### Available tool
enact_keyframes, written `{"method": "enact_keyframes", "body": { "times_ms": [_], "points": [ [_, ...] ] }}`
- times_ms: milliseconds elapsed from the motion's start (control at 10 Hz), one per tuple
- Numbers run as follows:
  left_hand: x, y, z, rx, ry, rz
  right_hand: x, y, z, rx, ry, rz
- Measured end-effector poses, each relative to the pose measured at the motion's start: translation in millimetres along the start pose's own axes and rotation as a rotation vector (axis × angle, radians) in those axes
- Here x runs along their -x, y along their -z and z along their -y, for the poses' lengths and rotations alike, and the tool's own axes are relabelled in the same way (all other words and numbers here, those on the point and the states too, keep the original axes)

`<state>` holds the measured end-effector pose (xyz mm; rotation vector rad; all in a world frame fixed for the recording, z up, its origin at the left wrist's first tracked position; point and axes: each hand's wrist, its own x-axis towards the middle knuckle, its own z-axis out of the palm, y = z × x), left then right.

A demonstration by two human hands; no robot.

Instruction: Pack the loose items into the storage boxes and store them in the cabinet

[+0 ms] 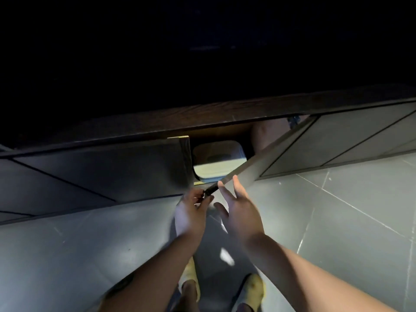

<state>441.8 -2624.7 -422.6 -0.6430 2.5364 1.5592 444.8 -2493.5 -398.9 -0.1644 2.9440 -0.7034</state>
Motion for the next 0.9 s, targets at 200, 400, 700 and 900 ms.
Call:
{"method": "enact_keyframes", "body": {
  "times_ms": [200,400,700,900],
  "points": [
    [-65.5,29.2,-9.7,0.004,-0.004,0.038,-55.9,-15.6,31.9,0.044,-0.048,0.051],
    [-112.2,40.9,-23.6,-0.056,0.057,-0.003,-106.0,-22.9,59.5,0.021,-0.18,0.082],
    [-150.4,42.8,-39.2,-0.207,0.036,0.036,-142.4,-14.6,75.4,-0.023,-0.254,0.112],
    [-146.8,42.3,-43.4,-0.271,-0.047,0.065,-131.9,0.1,60.0,-0.017,-0.17,0.169]
  ]
}}
